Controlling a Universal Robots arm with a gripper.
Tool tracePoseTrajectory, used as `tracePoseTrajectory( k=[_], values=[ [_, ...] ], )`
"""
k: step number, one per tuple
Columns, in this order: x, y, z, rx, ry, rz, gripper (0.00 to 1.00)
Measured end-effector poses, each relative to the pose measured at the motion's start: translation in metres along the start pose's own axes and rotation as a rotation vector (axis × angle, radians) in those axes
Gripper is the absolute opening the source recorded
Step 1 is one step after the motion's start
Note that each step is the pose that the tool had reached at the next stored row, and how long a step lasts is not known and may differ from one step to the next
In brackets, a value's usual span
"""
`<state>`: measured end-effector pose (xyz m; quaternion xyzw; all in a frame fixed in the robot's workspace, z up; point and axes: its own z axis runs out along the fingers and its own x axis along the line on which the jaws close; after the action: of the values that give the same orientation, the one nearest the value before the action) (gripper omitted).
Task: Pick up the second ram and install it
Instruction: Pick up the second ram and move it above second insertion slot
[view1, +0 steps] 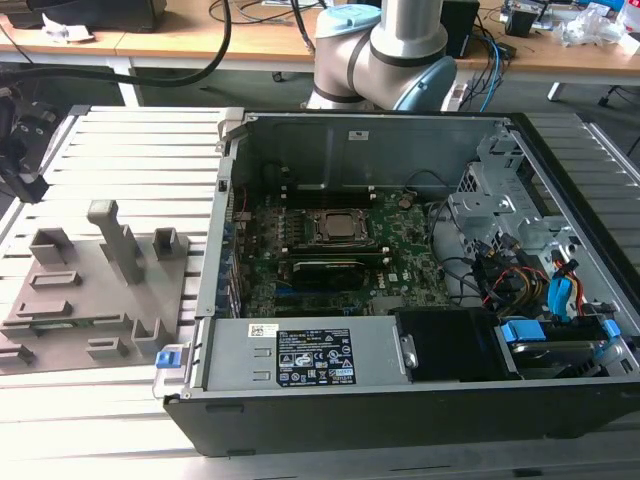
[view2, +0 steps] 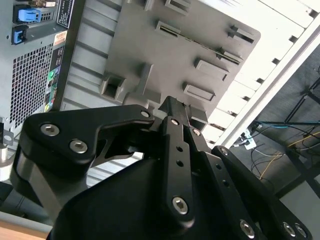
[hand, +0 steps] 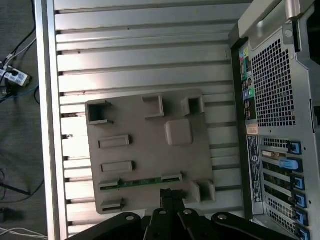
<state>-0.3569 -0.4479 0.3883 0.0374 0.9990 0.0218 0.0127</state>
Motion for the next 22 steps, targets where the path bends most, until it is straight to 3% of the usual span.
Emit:
tracePoseTrajectory(
  k=[2, 8, 14, 22],
  values=[
    [0.0, 0.0, 0.0, -0.0002, 0.0005, -0.009, 0.11],
    [0.0, 0.0, 0.0, -0.0031, 0.0058, -0.131, 0.11],
    [0.0, 0.0, 0.0, -0.0043, 0.0081, -0.18, 0.11],
    [0.0, 0.0, 0.0, -0.0067, 0.0126, -0.282, 0.11]
  ],
)
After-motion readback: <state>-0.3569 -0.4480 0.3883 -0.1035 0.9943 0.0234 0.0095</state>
